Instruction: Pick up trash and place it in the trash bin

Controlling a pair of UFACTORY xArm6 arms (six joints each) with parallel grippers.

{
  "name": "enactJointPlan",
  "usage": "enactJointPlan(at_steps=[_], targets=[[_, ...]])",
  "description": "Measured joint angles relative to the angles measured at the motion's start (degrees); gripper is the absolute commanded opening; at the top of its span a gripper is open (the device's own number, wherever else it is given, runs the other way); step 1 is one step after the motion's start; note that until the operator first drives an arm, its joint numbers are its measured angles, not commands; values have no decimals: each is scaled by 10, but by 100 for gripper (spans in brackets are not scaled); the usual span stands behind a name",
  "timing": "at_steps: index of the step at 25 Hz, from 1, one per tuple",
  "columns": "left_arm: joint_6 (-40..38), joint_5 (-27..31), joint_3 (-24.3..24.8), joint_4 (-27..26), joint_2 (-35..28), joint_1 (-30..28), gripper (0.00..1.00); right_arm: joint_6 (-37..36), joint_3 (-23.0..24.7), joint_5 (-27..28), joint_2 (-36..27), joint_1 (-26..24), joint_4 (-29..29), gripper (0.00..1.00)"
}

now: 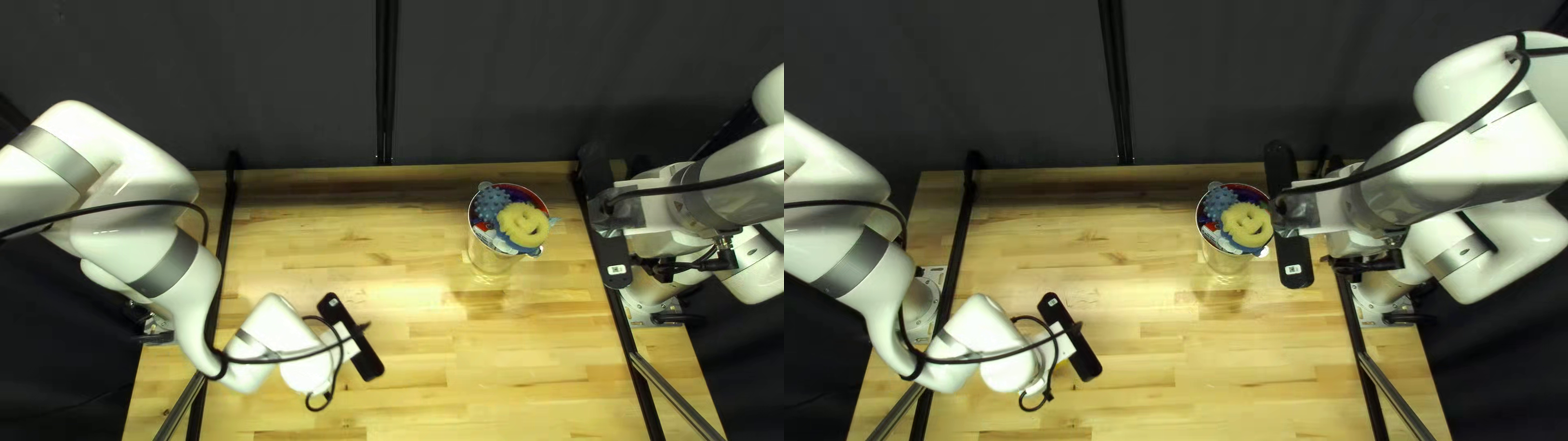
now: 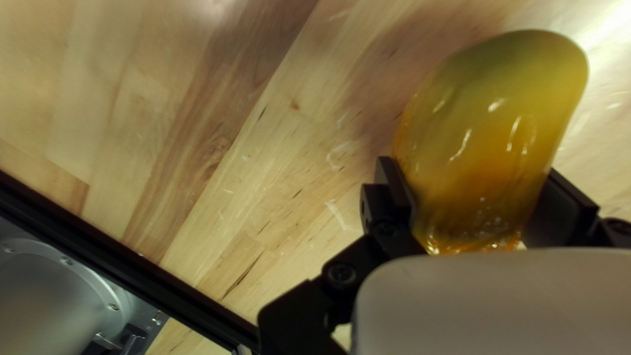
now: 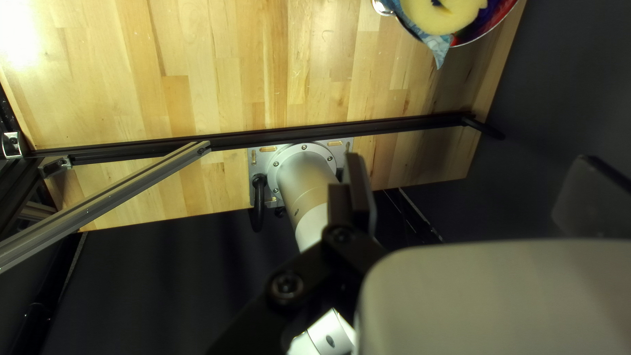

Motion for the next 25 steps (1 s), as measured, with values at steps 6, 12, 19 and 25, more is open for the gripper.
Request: enactJointPlan(at_steps=[6,12,19,25], targets=[[36,41,-54,82,32,-28,0,0,0,0,0,0,0,100],[39,43,-50,126,30,-45,0,0,0,0,0,0,0,100],[37,40,-43,140,25,-50,0,0,0,0,0,0,0,100],[60,50,-71,162,41,-45,0,0,0,0,0,0,0,100]])
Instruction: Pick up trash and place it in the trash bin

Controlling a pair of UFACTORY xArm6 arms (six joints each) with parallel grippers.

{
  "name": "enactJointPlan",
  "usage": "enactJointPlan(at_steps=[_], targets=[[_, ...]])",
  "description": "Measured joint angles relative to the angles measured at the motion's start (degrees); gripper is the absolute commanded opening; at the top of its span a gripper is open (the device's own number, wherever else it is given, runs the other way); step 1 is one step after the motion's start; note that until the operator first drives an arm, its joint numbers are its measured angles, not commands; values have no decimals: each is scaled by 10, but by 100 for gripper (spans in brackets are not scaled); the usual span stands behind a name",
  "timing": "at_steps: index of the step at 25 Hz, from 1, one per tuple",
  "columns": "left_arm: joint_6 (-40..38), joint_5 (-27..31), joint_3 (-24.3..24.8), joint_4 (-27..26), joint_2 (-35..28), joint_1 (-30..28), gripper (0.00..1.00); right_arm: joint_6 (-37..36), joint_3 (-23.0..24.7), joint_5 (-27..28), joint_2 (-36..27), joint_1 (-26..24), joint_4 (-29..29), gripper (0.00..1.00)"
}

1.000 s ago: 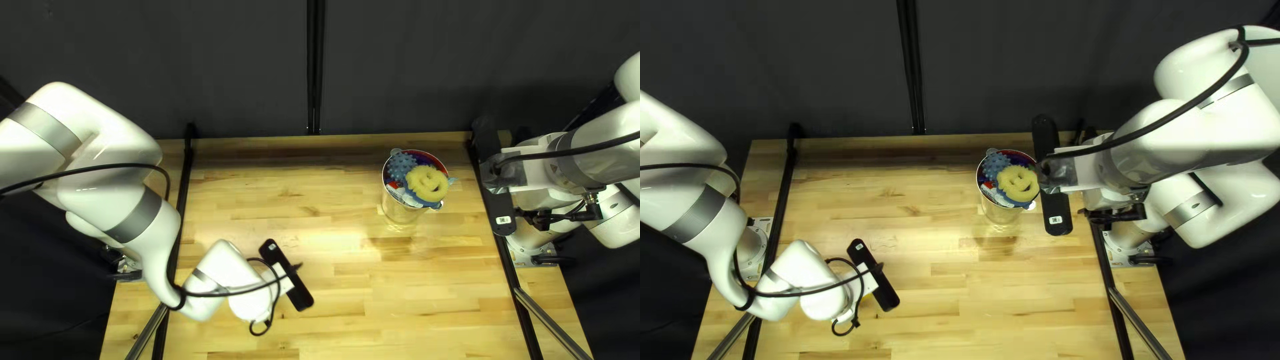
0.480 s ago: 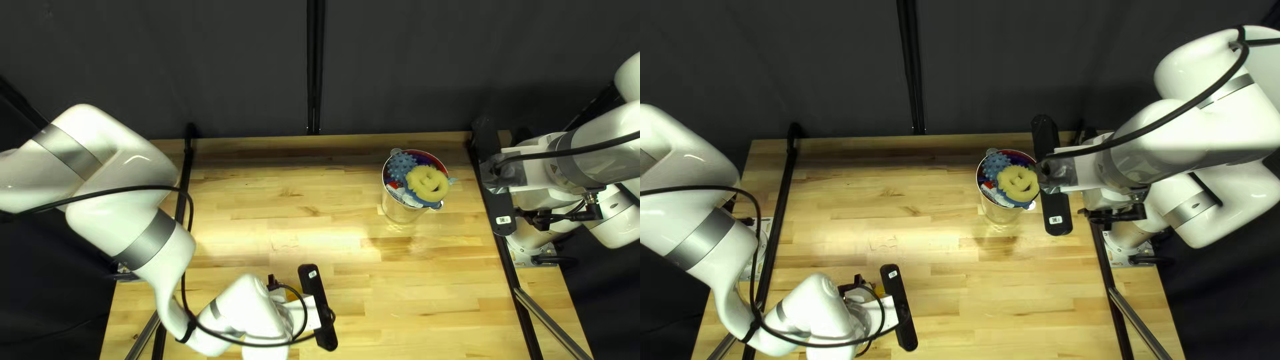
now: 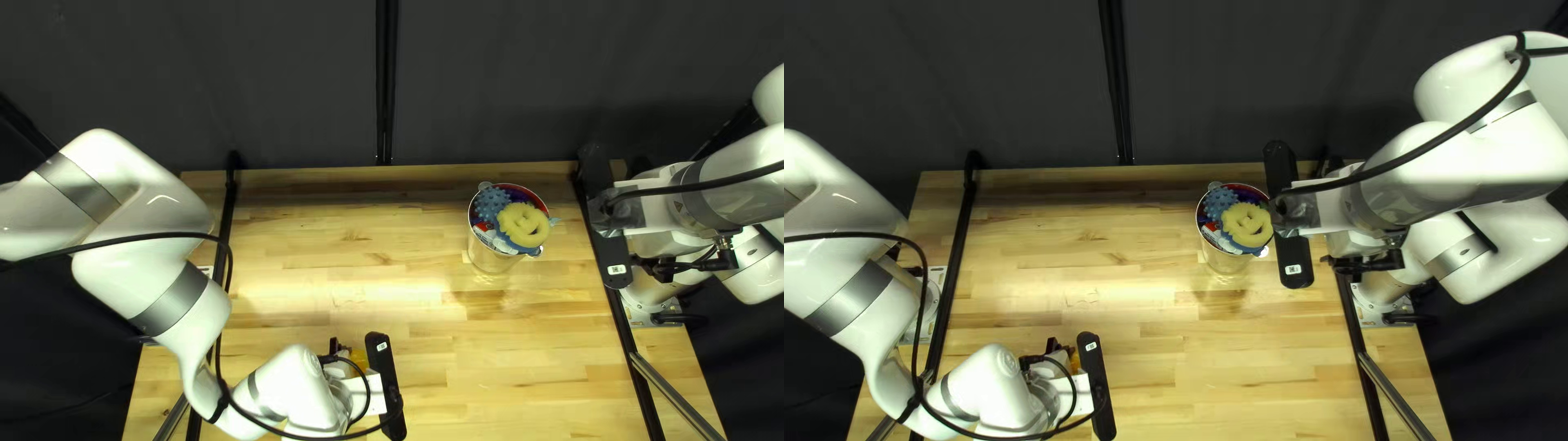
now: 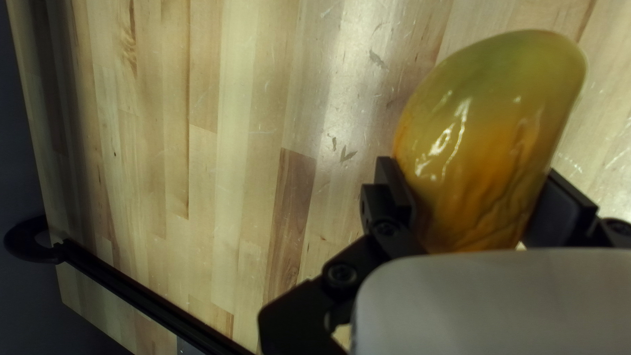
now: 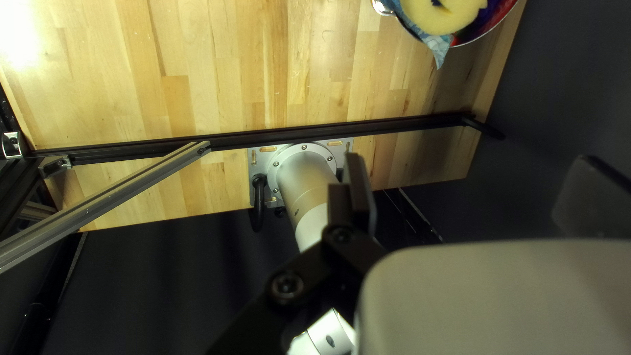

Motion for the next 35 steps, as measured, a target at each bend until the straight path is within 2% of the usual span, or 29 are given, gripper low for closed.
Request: enactJointPlan(at_steps=[6,15,21,28,35], targets=[[71,16,-60,56,33,22,0,0,0,0,0,0,0,100],[224,-1,-82,181,8,96,0,0,0,0,0,0,0,100],[344,-34,-115,247,7,154,0,0,0,0,0,0,0,100],[432,-70,-178,290,56,208,0,0,0,0,0,0,0,100],[485,-111,-195,317,67,245,0,0,0,0,0,0,0,100]])
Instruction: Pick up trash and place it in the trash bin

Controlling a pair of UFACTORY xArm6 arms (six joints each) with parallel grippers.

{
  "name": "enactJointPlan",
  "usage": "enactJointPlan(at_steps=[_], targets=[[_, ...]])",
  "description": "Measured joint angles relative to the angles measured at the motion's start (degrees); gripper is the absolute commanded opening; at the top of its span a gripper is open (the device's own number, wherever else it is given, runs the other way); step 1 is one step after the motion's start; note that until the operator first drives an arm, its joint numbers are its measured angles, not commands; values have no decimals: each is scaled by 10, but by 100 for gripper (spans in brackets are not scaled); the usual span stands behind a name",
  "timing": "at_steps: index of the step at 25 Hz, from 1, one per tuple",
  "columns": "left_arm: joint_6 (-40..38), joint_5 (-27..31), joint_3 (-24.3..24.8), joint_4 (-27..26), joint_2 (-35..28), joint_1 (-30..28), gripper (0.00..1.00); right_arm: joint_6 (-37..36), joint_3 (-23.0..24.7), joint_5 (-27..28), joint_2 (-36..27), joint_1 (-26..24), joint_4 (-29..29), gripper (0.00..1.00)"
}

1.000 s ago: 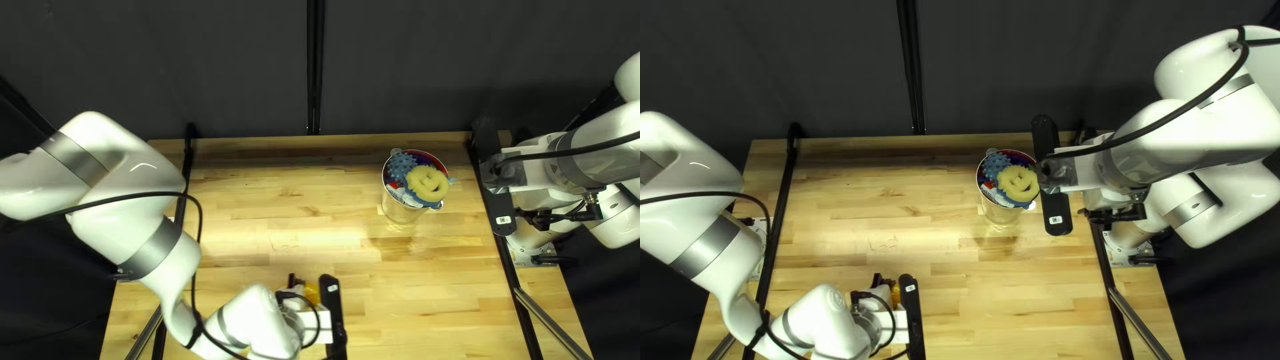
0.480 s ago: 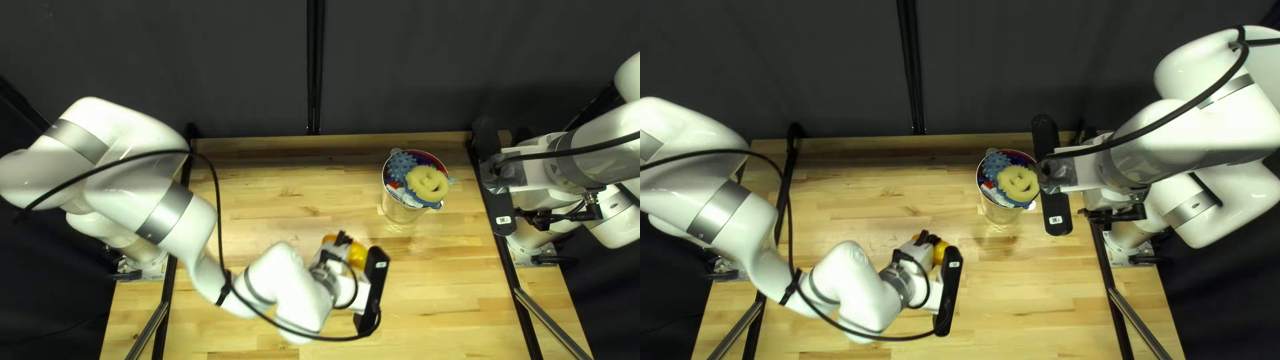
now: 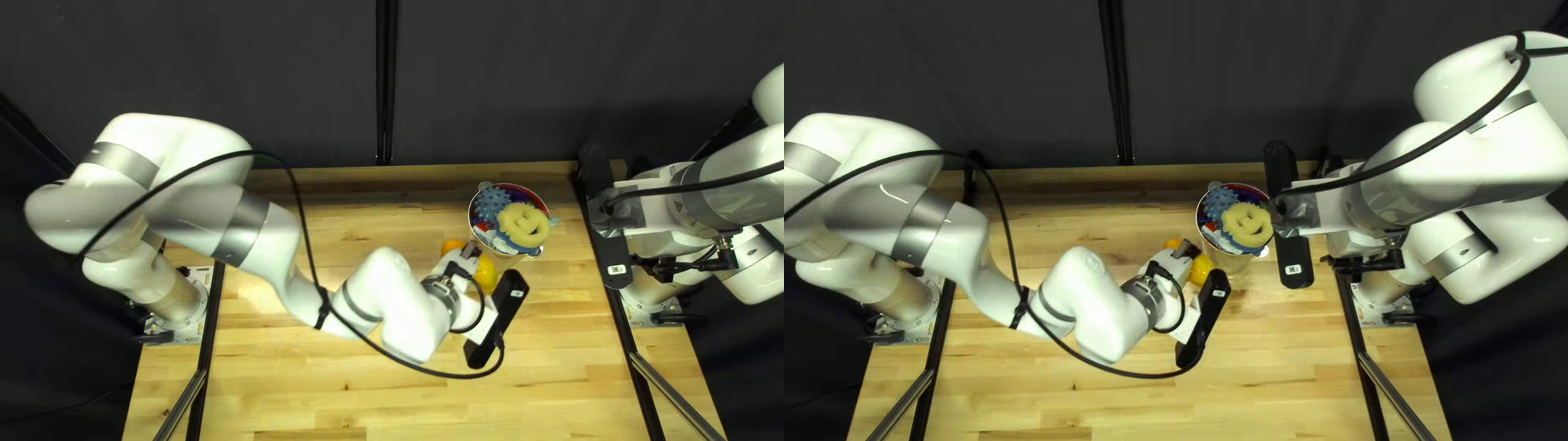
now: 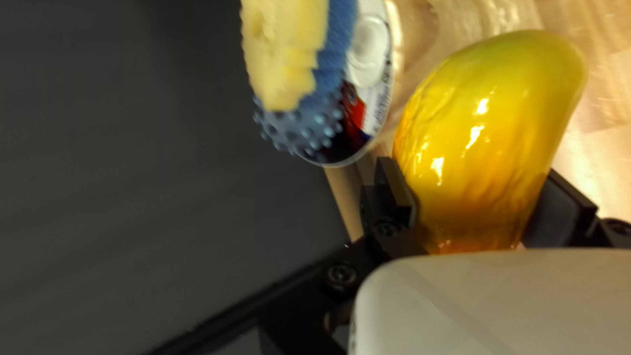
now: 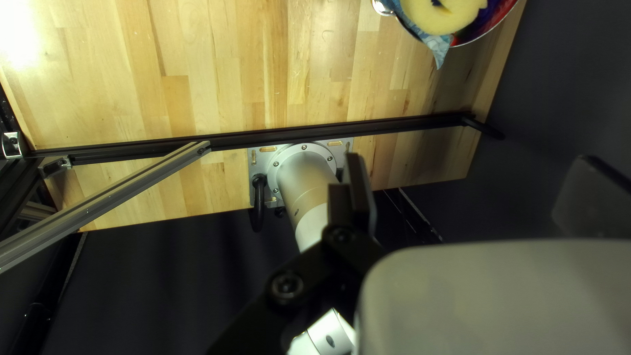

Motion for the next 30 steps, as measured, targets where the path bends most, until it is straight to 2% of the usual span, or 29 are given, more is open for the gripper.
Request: enactJointPlan(at_steps=[11,19,23,25,26,27,28,29,30], targets=[[63,-54,-45,13,34,36,0,0,0,0,0,0,0,100],[82,-91,-41,16,35,58,0,0,0,0,0,0,0,100],[86,-105,-40,15,38,66,5,0,0,0,0,0,0,100],[88,-112,-38,14,38,70,17,0,0,0,0,0,0,100],[88,-116,-36,14,38,72,20,0,0,0,0,0,0,100],[88,-119,-34,14,37,74,46,0,0,0,0,0,0,100],[89,-123,-32,13,36,76,60,0,0,0,0,0,0,100],[89,-127,-30,12,35,79,68,0,0,0,0,0,0,100],[90,-130,-28,11,34,80,73,0,0,0,0,0,0,100]])
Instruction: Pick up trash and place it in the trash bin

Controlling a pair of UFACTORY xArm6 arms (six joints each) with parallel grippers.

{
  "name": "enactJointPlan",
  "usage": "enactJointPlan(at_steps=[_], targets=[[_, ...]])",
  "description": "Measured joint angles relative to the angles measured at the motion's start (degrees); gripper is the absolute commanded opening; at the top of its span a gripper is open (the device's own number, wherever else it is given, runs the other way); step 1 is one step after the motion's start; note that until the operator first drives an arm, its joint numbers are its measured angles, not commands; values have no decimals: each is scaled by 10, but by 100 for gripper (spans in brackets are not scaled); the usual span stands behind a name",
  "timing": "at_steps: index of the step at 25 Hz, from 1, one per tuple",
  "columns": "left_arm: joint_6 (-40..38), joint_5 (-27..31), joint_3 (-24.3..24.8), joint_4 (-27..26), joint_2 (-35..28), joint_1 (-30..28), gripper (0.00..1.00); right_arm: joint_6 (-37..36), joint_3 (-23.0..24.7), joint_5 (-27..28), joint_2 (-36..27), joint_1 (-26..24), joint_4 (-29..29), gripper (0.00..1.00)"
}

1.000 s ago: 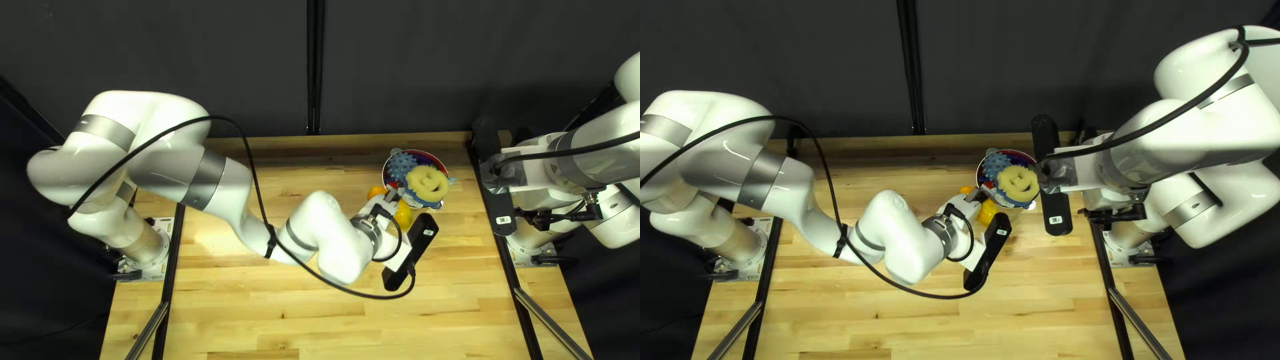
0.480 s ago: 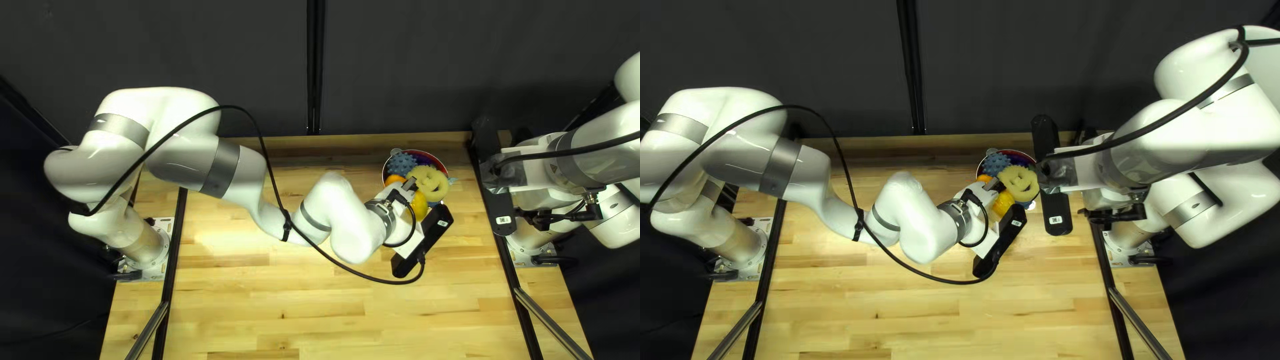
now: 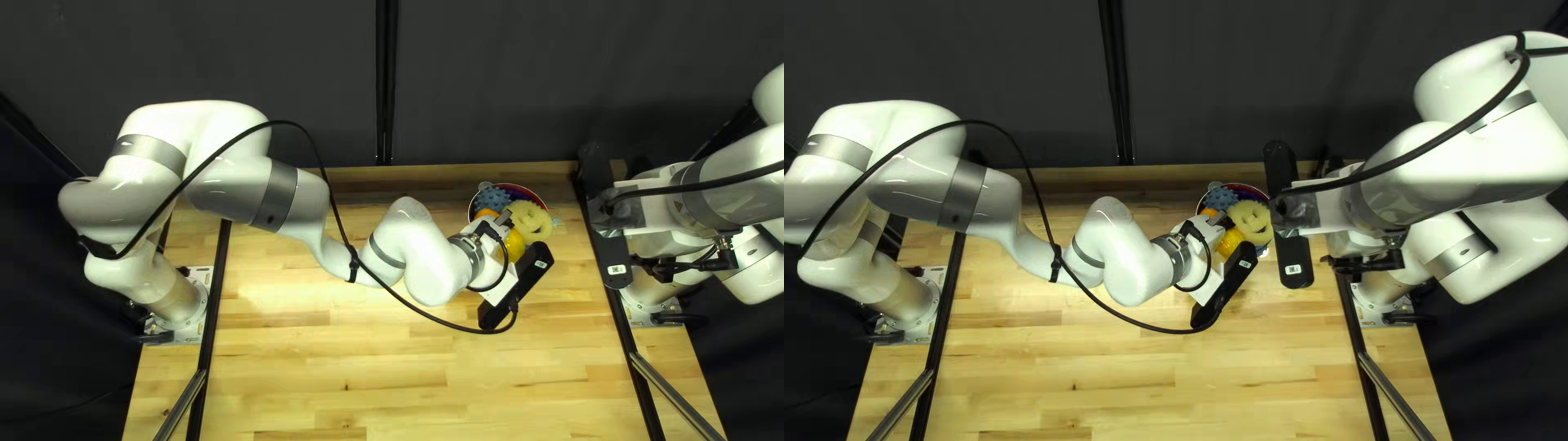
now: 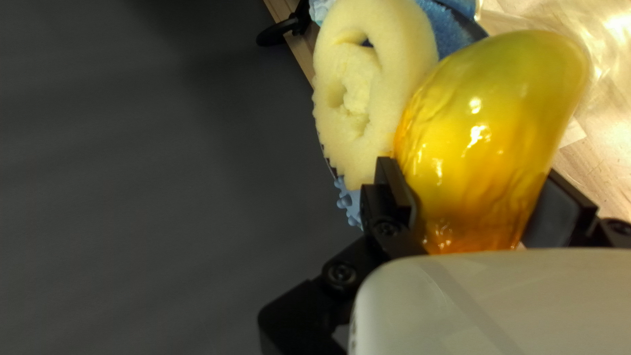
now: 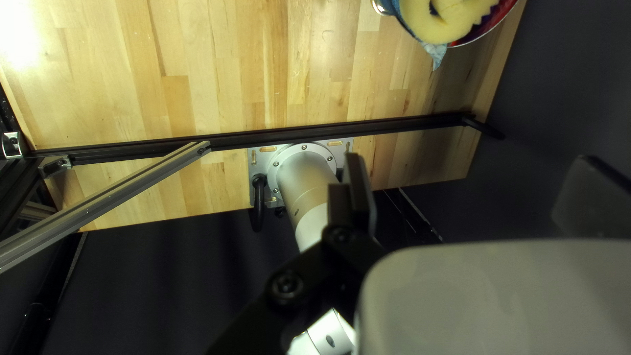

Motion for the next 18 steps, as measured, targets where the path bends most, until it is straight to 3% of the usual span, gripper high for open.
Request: enactJointPlan(at_steps=[1,3,18], targets=[[1,-3,1,-1,-1,2,91,0,0,0,0,0,0,100],[3,-9,3,-4,-2,6,100,0,0,0,0,0,0,100],[23,-30,2,-35,-6,18,100,0,0,0,0,0,0,100]])
